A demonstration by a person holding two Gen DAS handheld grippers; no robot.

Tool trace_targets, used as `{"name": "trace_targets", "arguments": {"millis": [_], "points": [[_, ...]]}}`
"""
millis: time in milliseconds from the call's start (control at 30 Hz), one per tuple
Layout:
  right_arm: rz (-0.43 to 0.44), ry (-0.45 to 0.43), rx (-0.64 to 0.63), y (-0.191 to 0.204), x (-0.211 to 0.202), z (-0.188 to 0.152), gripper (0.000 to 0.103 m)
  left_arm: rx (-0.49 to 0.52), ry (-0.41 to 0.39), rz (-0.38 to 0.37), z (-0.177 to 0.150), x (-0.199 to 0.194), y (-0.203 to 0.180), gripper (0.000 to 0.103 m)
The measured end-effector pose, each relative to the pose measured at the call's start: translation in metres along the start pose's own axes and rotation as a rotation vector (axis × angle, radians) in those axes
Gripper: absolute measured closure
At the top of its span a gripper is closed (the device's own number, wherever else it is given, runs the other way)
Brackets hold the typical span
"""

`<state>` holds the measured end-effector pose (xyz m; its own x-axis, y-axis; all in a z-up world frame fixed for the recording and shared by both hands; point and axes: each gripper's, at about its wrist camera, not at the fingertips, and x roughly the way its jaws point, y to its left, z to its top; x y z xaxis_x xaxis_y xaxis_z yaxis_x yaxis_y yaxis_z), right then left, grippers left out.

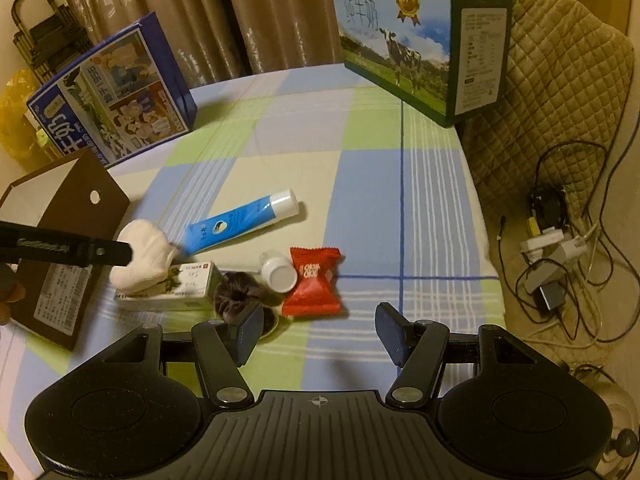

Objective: Organize objects
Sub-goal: 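Grasp the white towel with the left tool while the right tool grasps the white pill bottle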

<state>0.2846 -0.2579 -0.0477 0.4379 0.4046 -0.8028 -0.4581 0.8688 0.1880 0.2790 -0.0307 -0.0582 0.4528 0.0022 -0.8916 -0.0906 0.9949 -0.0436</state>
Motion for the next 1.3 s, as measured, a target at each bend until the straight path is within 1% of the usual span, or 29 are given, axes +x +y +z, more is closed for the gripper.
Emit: {"name": "trace_targets", "arguments": {"millis": [300,433,500,533,567,600,667,733,833,967,1067,1167,1200,1267,1300], "points": [[0.001,0.016,0.012,-0.007,0.016,0.008,0.044,-0.035,0.066,0.022,0.012,0.044,0.005,0.009],[-0.002,0.026,0.02,-0.01,0.022,0.008,0.044,-0.035,0.071,0.012,0.013,0.054,0.006,0.01],[-0.001,0.03,0.023,-0.012,0.024,0.009,0.044,-0.025,0.064,0.007,0.013,0.056,0.006,0.014],[-0.001,0.032,0.023,-0.013,0.025,0.009,0.044,-0.015,0.067,-0.001,0.013,0.056,0.005,0.018],[-0.001,0.034,0.022,-0.014,0.027,0.009,0.044,-0.009,0.059,0.003,0.012,0.056,0.005,0.02],[-0.002,0.036,0.02,-0.014,0.028,0.01,0.044,0.0,0.049,0.004,0.011,0.056,0.004,0.026],[-0.005,0.039,0.018,-0.015,0.03,0.01,0.044,0.02,0.033,0.006,0.01,0.054,0.003,0.031],[-0.004,0.038,0.018,-0.016,0.031,0.011,0.044,0.037,0.02,0.012,0.008,0.052,0.002,0.046],[0.01,0.03,0.018,-0.017,0.033,0.012,0.044,0.062,0.0,0.021,0.006,0.047,0.001,0.056],[0.036,0.015,-0.004,-0.014,0.035,0.015,0.044,0.064,-0.04,0.05,0.004,0.032,0.004,0.058],[0.06,0.003,-0.045,-0.008,0.036,0.018,0.044,0.03,-0.069,0.041,0.002,0.015,0.012,0.058],[0.076,-0.016,-0.102,0.0,0.04,0.02,0.045,-0.007,-0.08,0.04,-0.001,-0.001,0.021,0.058],[0.082,-0.021,-0.124,0.003,0.042,0.02,0.046,-0.021,-0.086,0.041,-0.003,-0.006,0.024,0.058],[0.093,-0.027,-0.179,0.009,0.047,0.021,0.057,-0.05,-0.096,0.038,-0.007,-0.018,0.031,0.058],[0.099,-0.021,-0.206,0.012,0.051,0.022,0.059,-0.06,-0.102,0.037,-0.009,-0.023,0.034,0.058]]}}
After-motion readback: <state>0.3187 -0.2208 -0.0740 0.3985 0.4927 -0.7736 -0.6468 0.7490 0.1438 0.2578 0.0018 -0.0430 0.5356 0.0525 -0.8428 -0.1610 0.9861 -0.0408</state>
